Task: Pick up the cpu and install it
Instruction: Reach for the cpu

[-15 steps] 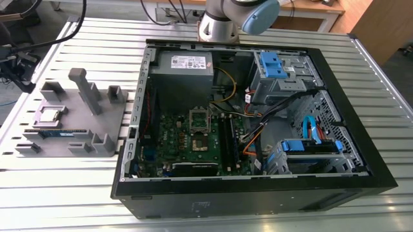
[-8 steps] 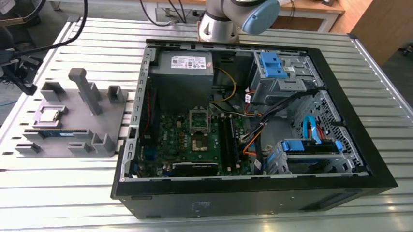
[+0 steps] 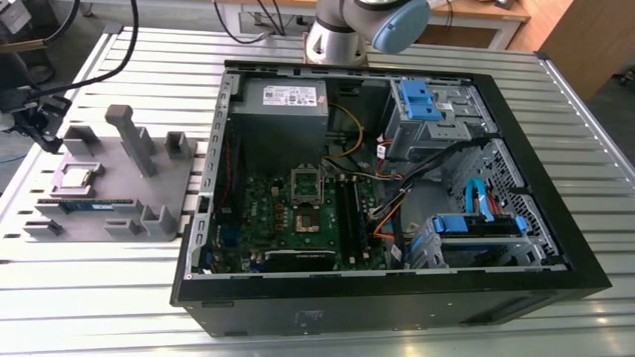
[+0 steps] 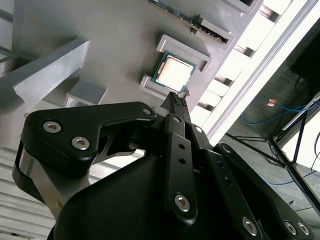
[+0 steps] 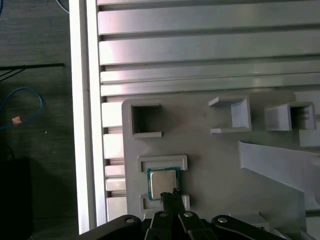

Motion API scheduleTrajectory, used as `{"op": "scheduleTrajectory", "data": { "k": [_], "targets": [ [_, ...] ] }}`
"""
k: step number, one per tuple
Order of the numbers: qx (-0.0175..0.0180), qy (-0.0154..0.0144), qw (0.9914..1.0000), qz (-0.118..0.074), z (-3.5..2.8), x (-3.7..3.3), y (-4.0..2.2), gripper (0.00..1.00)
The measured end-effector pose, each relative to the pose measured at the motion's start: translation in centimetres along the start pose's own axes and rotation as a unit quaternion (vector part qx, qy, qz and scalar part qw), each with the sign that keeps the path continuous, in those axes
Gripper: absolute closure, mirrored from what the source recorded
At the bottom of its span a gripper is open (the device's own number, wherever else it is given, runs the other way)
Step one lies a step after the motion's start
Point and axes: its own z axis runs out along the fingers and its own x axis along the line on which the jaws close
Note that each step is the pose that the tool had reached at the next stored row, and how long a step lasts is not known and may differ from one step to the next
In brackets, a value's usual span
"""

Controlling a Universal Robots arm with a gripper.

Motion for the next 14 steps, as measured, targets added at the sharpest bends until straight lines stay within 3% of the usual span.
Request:
{"op": "scheduleTrajectory", "data": {
  "k": [14],
  "targets": [
    [0.0,0.0,1.0,0.0,1.81,-0.01,-0.28,0.89]
  ]
}}
